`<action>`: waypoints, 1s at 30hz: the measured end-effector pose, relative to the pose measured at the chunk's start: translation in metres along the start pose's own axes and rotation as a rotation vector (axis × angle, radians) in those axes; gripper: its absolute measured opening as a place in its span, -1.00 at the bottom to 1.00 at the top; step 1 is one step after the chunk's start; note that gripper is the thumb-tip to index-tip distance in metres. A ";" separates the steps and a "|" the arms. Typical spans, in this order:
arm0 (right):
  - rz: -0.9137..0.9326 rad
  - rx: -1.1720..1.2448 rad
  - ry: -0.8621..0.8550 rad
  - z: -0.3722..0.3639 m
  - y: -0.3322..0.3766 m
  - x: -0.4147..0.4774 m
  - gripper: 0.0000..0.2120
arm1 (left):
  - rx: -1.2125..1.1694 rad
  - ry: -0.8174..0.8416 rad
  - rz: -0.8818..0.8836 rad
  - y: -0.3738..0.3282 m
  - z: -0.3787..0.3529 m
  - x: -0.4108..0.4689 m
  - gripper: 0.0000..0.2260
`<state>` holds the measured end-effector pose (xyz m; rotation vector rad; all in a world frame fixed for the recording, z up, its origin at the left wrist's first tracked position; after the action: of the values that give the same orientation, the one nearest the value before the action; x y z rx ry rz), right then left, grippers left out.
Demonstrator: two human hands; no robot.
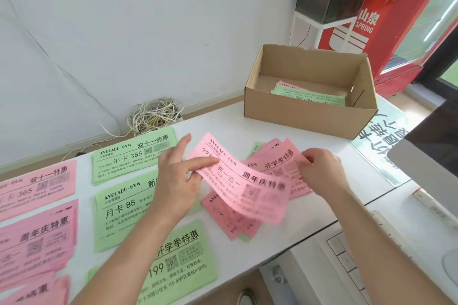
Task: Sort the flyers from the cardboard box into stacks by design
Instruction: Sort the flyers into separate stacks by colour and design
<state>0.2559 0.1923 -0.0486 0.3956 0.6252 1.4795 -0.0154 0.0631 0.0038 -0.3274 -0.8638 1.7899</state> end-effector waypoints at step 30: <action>-0.436 1.209 0.742 -0.266 0.236 -0.272 -0.88 | -0.531 -0.405 0.846 0.276 0.270 -0.257 -0.71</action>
<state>-0.0870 -0.0941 -0.0749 0.5589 2.0655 0.6394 -0.2691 -0.3221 -0.0445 -0.7734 -1.6695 2.4187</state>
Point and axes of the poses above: each hand's wrist, its own x-axis towards the middle knuckle, its own z-axis out of the back of the hand, y = z × x, the point moved 9 cm from there along x, towards the middle knuckle, and after that the axes turned 3 degrees about -y, right-handed, at the moved point
